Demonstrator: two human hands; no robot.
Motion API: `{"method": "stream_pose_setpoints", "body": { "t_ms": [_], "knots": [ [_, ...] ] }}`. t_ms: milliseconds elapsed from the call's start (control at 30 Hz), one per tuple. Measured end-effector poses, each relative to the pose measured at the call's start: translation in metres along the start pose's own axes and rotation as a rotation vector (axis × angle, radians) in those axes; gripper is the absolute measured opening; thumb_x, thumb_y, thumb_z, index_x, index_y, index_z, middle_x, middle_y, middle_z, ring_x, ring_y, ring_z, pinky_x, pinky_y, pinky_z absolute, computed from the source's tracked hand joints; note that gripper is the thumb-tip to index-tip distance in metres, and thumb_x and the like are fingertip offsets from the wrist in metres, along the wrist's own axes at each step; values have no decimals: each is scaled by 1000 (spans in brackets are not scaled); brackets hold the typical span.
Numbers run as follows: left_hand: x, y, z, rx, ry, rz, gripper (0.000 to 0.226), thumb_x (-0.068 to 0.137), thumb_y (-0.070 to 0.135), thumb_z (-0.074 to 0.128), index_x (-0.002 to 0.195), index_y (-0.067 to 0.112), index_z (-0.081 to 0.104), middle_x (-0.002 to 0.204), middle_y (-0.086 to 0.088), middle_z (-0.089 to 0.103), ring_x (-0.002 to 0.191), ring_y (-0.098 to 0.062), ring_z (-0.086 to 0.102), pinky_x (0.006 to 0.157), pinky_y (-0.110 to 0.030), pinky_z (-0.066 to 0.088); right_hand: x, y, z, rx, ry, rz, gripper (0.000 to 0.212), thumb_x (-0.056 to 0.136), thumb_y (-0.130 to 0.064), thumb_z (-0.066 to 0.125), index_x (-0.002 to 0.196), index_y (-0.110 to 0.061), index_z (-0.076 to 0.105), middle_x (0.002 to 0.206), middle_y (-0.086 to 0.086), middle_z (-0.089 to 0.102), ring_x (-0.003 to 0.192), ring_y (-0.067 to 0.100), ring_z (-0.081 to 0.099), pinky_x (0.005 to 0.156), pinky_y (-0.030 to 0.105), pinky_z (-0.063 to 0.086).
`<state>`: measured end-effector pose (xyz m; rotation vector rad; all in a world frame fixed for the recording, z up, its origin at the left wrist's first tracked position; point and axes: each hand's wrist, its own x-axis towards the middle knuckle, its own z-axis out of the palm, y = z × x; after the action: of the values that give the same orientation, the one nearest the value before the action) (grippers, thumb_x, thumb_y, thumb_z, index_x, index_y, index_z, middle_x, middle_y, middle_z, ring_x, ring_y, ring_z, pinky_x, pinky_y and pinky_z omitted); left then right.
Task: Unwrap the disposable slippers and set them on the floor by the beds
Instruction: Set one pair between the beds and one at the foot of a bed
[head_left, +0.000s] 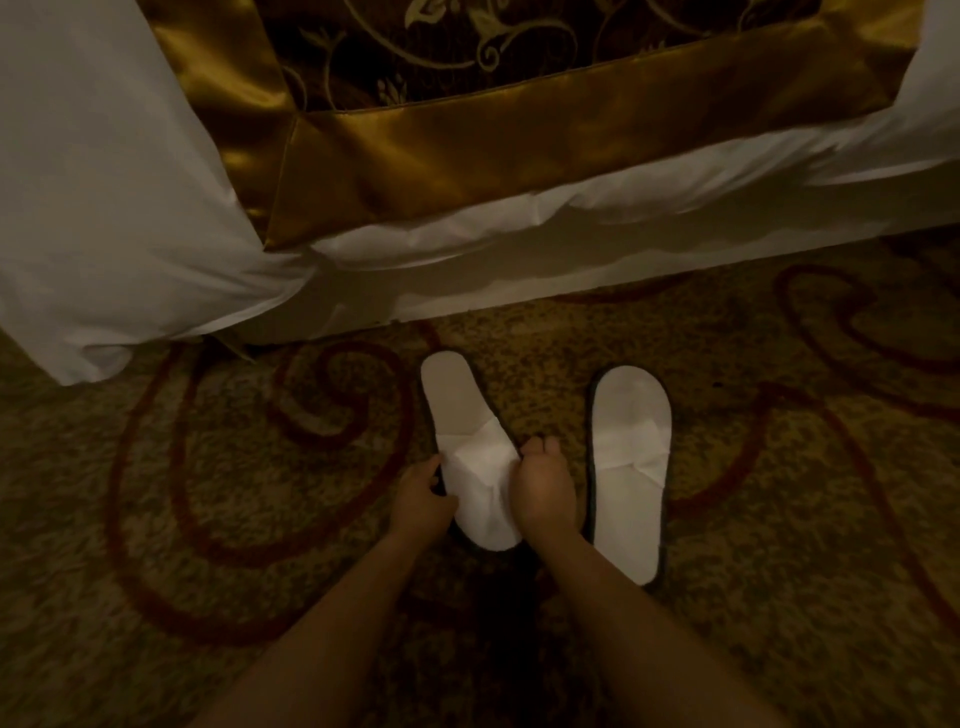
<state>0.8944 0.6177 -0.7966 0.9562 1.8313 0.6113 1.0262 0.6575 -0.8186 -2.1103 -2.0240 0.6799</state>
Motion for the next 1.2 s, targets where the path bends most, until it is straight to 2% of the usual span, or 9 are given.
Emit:
{"method": "stream_pose_setpoints", "body": {
  "t_ms": [300, 433, 500, 633, 700, 833, 933, 1000, 1200],
  "knots": [
    [-3, 7, 1, 14, 6, 7, 58, 84, -4, 53, 140, 8, 41, 140, -14, 48, 128, -28, 45, 107, -35, 38, 3, 7, 0, 42, -39, -74, 30, 96, -16, 41, 123, -9, 53, 127, 13, 51, 114, 24, 48, 94, 28, 39],
    [-8, 7, 6, 84, 67, 64, 57, 83, -1, 54, 138, 9, 42, 139, -16, 48, 127, -28, 44, 110, -41, 36, 5, 22, -22, 64, 194, -11, 28, 91, -25, 50, 112, -6, 54, 116, 15, 53, 107, 27, 48, 91, 35, 41],
    [-12, 8, 11, 227, 165, 94, 57, 83, 3, 53, 139, 9, 40, 139, -16, 44, 129, -30, 39, 112, -39, 31, 8, 43, -38, -114, 281, 114, 43, 88, -37, 54, 117, -6, 49, 117, 16, 53, 109, 31, 47, 92, 38, 38],
    [-21, 25, 28, 241, 162, 202, 54, 84, 4, 52, 137, 11, 40, 135, -14, 45, 127, -27, 38, 107, -32, 31, 0, 79, -49, -174, 100, 388, 99, 76, -65, 55, 144, -3, 18, 140, 23, 34, 126, 36, 35, 105, 43, 30],
    [-24, 33, 36, 223, 111, 233, 52, 85, 4, 52, 136, 11, 41, 132, -14, 47, 125, -27, 40, 107, -34, 33, -5, 83, -48, -136, 71, 430, 106, 73, -68, 57, 144, 0, 16, 141, 24, 33, 127, 36, 34, 104, 42, 32],
    [-24, 46, 46, 141, 65, 207, 52, 87, 3, 53, 137, 13, 41, 130, -13, 50, 120, -27, 46, 105, -33, 37, -2, 86, -58, 9, 83, 436, 92, 75, -47, 70, 140, -1, 24, 138, 21, 34, 125, 35, 35, 102, 40, 36],
    [-25, 55, 49, 86, 20, 193, 50, 89, 5, 52, 137, 12, 40, 132, -14, 50, 116, -25, 50, 97, -25, 39, 1, 94, -68, 410, 73, 515, 73, 79, -24, 72, 136, 0, 34, 139, 22, 39, 124, 36, 44, 101, 42, 42],
    [-27, 62, 49, 91, 14, 232, 53, 91, 8, 51, 141, 12, 35, 138, -15, 46, 120, -26, 49, 100, -28, 38, -3, 97, -78, 649, 77, 383, 56, 83, -13, 66, 132, 0, 43, 134, 21, 50, 121, 35, 50, 97, 39, 46],
    [-24, 117, 45, 668, -16, 890, 69, 87, 5, 47, 147, 27, 20, 154, -2, 28, 142, -20, 23, 116, -35, 19, -1, 86, -129, 463, -267, 34, 43, 85, -21, 64, 126, -13, 53, 122, 5, 58, 100, 19, 57, 72, 25, 46]
  ]
}}
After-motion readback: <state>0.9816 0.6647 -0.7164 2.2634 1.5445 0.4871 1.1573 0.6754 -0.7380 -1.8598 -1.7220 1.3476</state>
